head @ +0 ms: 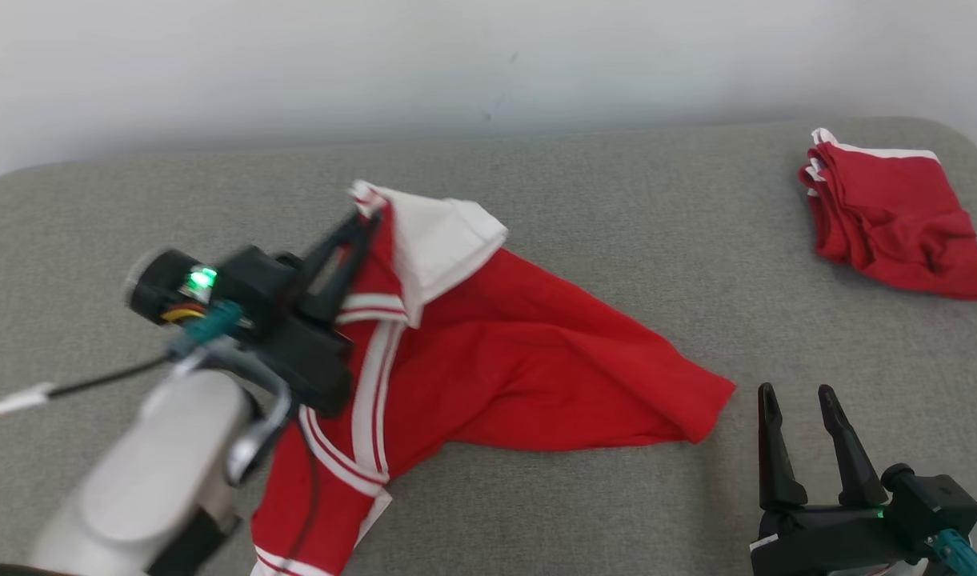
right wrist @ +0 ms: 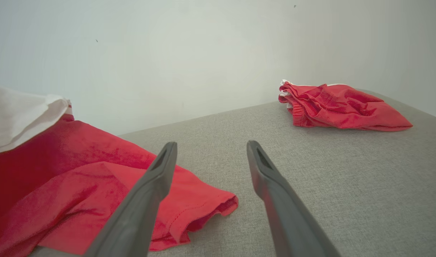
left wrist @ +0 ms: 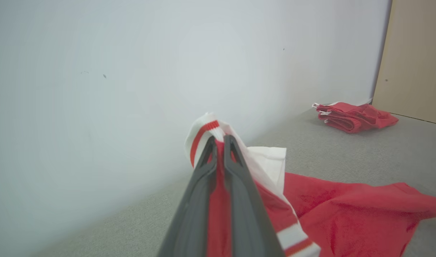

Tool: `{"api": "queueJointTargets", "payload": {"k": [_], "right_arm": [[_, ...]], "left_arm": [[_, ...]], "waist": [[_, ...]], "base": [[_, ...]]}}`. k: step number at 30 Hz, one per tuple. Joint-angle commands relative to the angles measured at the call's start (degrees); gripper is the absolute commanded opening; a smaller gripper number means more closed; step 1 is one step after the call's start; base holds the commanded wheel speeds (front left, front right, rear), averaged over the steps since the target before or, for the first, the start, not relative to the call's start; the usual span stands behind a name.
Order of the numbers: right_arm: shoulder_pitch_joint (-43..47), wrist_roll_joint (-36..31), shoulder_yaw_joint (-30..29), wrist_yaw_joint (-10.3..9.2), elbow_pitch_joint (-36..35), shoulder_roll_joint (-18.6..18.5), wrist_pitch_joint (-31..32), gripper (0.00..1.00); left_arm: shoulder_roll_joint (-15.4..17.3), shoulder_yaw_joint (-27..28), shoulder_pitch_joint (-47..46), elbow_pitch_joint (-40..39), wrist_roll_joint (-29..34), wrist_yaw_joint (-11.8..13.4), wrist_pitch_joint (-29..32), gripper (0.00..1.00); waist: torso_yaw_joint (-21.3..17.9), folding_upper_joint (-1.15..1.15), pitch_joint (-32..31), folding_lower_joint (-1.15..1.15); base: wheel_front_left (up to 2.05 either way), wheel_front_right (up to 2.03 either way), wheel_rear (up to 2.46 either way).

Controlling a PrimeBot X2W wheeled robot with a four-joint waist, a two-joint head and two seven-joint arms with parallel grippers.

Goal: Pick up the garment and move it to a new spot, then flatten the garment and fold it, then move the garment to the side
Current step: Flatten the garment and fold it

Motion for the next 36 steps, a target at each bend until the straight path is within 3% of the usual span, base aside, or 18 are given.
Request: {"api": "queueJointTargets", "payload": {"k": [1,6,11,19,20,21,27,36], "right_arm": [[-0.3,-0.1,0.0,-0.15,0.2,-0.1,0.0,1.0],[-1.0,-0.4,-0.6,-0.15,0.1,-0.1,0.0,1.0],[-1.5,-0.5,-1.4,-0.15,-0.8,0.0,0.0,1.0],[-2.9,-0.5,-0.7,-0.15,-0.9,0.0,0.0,1.0],[-3.0,-0.5,-0.7,-0.15,-0.9,-0.1,0.0,1.0],[-3.0,-0.6,-0.7,-0.15,-0.8,0.0,0.0,1.0],[-2.5,-1.0,-1.3,-0.15,-0.5,0.0,0.0,1.0],[-0.8,-0.8,-2.3,-0.15,0.0,0.0,0.0,1.0]], "left_arm": [[1.2,0.6,-1.1,0.2,-0.4,0.1,0.0,0.0],[7.3,2.5,-3.8,4.3,-3.6,0.1,-0.3,0.0],[13.4,0.7,-6.7,9.5,-4.8,0.1,-2.1,0.0],[17.6,-2.6,-12.0,17.9,-5.8,0.1,-4.4,0.0],[17.6,-3.2,-12.4,19.1,-5.8,0.1,-4.4,0.24],[17.4,-3.8,-12.6,20.3,-5.9,0.1,-4.6,0.97],[16.4,-5.4,-14.1,23.4,-7.9,0.1,-4.9,1.0],[14.8,7.7,-6.8,13.0,-8.0,0.9,-4.8,1.0]], "waist": [[-1.2,0.0,0.8,0.0],[-4.4,0.0,3.4,0.0],[-7.3,0.0,6.3,0.0],[-9.3,0.0,8.5,0.0],[-9.4,0.0,8.6,0.0],[-9.5,0.0,8.5,0.0],[-8.4,0.0,7.5,0.0],[-3.7,0.0,2.7,0.0]], "base": [[0.0,0.0,0.0],[0.0,0.0,0.0],[0.0,0.0,0.0],[0.0,0.0,0.0],[0.0,0.0,0.0],[0.0,0.0,0.0],[0.0,0.0,0.0],[0.0,0.0,0.0]]}}
